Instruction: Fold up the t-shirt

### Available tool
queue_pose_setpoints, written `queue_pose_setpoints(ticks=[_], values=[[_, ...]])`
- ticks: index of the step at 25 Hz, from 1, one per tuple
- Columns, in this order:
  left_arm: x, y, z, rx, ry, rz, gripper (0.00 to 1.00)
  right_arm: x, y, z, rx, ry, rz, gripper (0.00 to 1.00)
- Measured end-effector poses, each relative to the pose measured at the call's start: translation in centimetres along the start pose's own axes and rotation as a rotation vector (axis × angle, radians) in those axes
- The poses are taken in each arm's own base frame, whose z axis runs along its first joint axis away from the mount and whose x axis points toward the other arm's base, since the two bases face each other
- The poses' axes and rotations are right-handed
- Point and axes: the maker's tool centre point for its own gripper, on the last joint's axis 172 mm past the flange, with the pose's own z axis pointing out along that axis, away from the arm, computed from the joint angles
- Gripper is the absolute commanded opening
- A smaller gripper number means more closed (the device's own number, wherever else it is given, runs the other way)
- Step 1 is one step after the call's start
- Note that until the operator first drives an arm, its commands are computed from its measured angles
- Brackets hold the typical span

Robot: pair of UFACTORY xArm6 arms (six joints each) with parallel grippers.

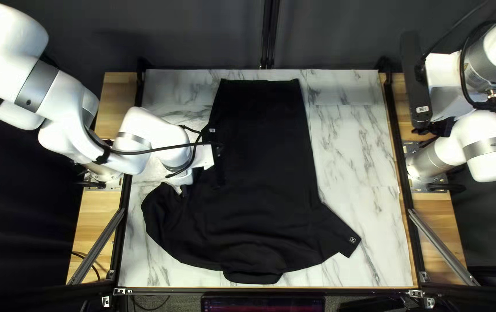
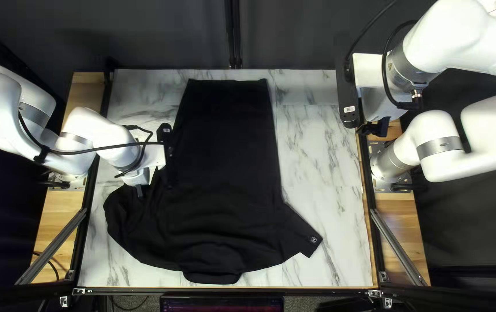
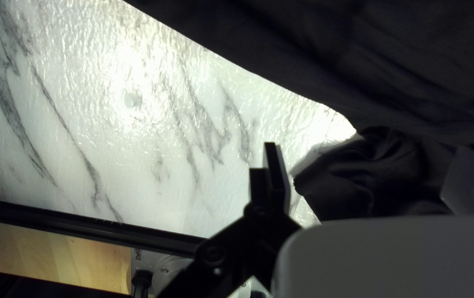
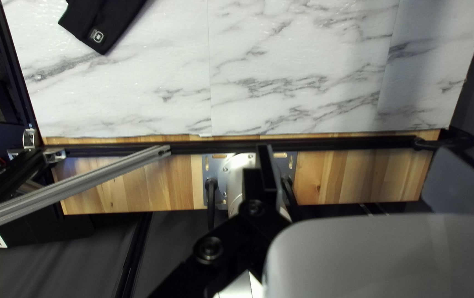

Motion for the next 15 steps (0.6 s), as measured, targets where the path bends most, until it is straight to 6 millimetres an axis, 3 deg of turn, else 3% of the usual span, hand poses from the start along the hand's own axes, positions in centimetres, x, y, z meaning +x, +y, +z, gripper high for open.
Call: queue_pose_setpoints(ticks=[3, 5, 9, 15], values=[[-0.1, 2.9, 0.0, -0.057, 0.034, -0.044, 1.00, 0.0, 0.0, 0.0, 0.000, 0.000, 0.000, 1.00], [0.0, 3.8, -0.1, -0.073, 0.041, -0.057, 1.00, 0.0, 0.0, 0.0, 0.000, 0.000, 0.000, 1.00], [0.0, 3.9, 0.0, -0.077, 0.042, -0.064, 1.00, 0.0, 0.0, 0.0, 0.000, 0.000, 0.000, 1.00], [-0.2, 2.6, 1.8, -0.041, 0.029, -0.158, 1.00, 0.0, 0.0, 0.0, 0.000, 0.000, 0.000, 1.00]])
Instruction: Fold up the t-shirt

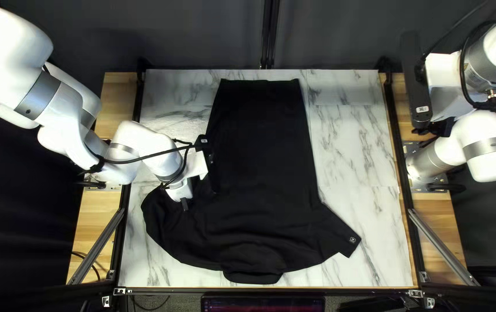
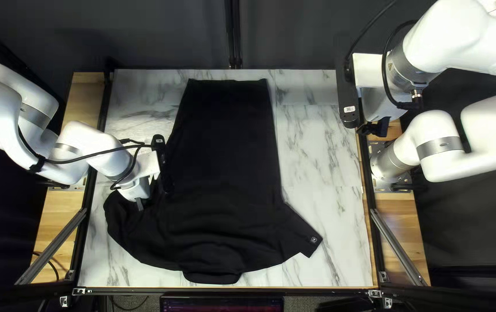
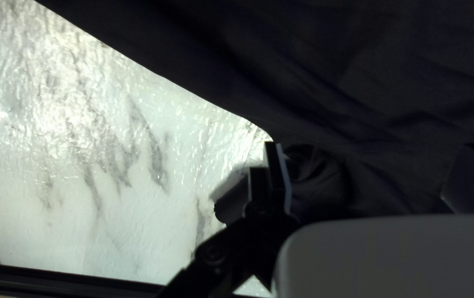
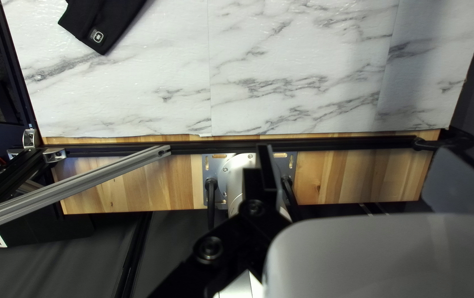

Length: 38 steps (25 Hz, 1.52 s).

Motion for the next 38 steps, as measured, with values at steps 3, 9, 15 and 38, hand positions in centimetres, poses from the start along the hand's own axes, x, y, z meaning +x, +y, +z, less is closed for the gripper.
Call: queue_pose_setpoints(ticks=[3, 9, 15, 38], values=[[-0.5, -0.7, 0.4, 0.025, 0.017, -0.082, 1.00, 0.0, 0.0, 0.0, 0.000, 0.000, 0.000, 1.00], [-0.3, -0.7, 0.9, 0.013, 0.026, -0.167, 1.00, 0.0, 0.0, 0.0, 0.000, 0.000, 0.000, 1.00], [-0.9, -0.2, 1.8, -0.037, 0.018, -0.221, 1.00, 0.0, 0.0, 0.0, 0.000, 0.000, 0.000, 1.00], [-0.5, 1.1, 4.1, -0.136, 0.000, -0.223, 0.00, 0.0, 0.0, 0.0, 0.000, 0.000, 0.000, 1.00]])
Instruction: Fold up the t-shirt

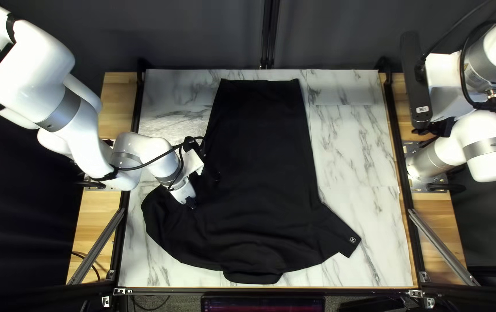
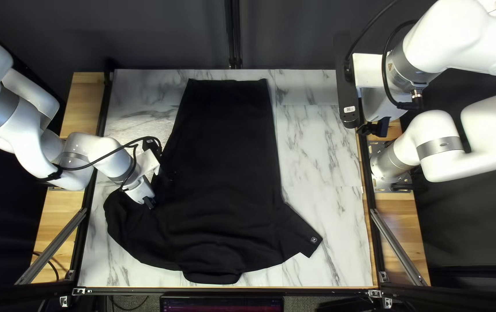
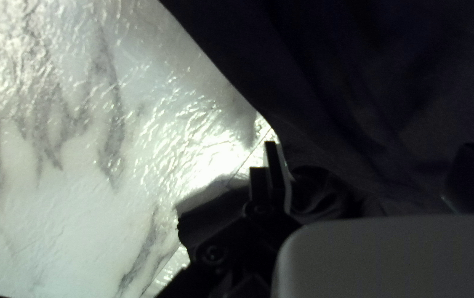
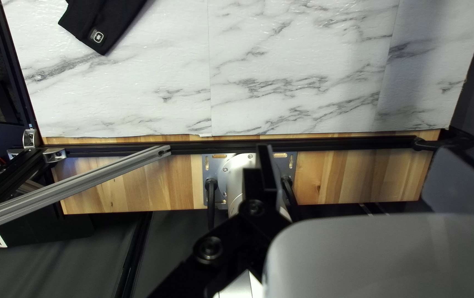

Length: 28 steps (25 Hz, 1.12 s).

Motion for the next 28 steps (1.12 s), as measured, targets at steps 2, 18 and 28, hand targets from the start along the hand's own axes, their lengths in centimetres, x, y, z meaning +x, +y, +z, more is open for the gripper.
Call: queue_pose_setpoints(ticks=[2, 18, 28], values=[[0.0, 0.1, -0.1, -0.003, -0.002, 0.002, 0.00, 0.0, 0.0, 0.0, 0.000, 0.000, 0.000, 1.00], [2.7, 3.6, -5.5, 0.007, -0.005, 0.082, 0.04, 0.0, 0.0, 0.0, 0.000, 0.000, 0.000, 1.00], [7.2, 6.4, -7.1, 0.005, -0.022, 0.163, 0.04, 0.0, 0.0, 0.0, 0.000, 0.000, 0.000, 1.00]])
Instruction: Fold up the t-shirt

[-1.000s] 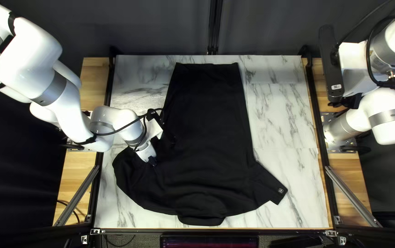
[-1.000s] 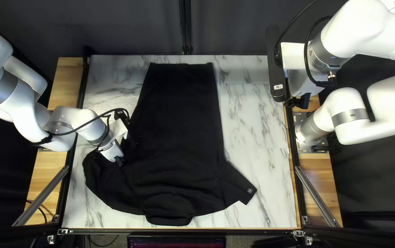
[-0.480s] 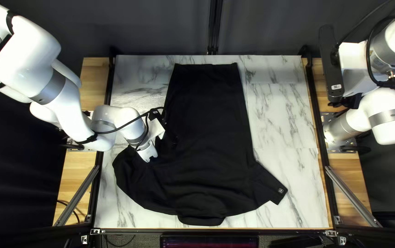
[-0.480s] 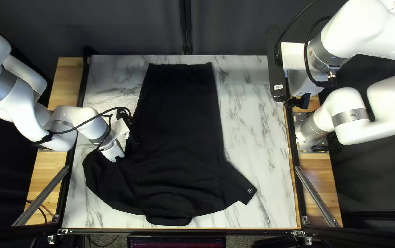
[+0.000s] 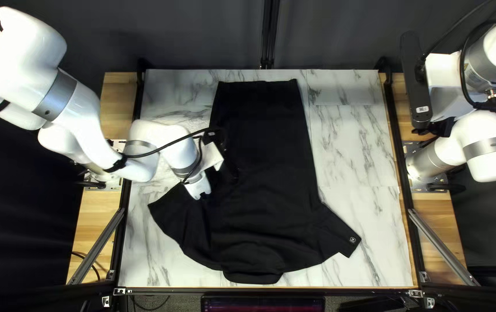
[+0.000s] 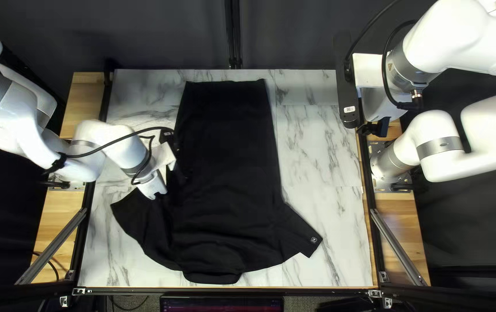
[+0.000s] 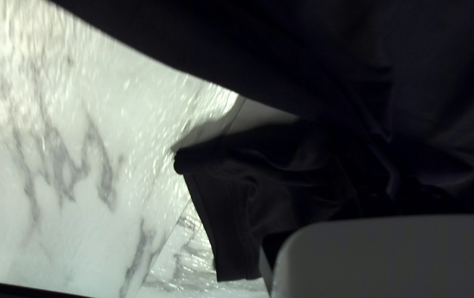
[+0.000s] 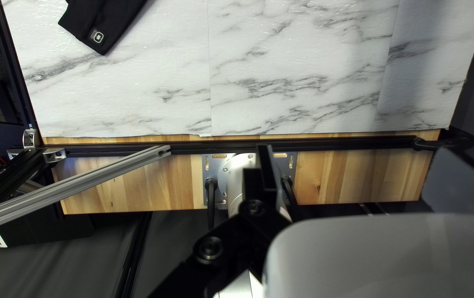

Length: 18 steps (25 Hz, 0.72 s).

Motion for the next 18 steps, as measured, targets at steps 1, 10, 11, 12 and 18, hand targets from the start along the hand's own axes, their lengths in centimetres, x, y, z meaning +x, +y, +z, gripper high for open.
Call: queue_pose_setpoints(ticks=[1, 10, 11, 12, 18], values=[[0.5, 0.3, -0.2, -0.002, -0.001, 0.009, 0.04, 0.0, 0.0, 0.0, 0.000, 0.000, 0.000, 1.00], [4.6, 2.6, -0.6, -0.010, -0.024, 0.091, 0.06, 0.0, 0.0, 0.0, 0.000, 0.000, 0.000, 1.00], [5.0, 2.5, -0.3, -0.011, -0.030, 0.096, 0.06, 0.0, 0.0, 0.0, 0.000, 0.000, 0.000, 1.00], [5.5, 2.5, 0.1, -0.012, -0.038, 0.100, 0.06, 0.0, 0.0, 0.0, 0.000, 0.000, 0.000, 1.00], [8.6, 3.2, 2.8, -0.035, -0.086, 0.125, 0.16, 0.0, 0.0, 0.0, 0.000, 0.000, 0.000, 1.00]])
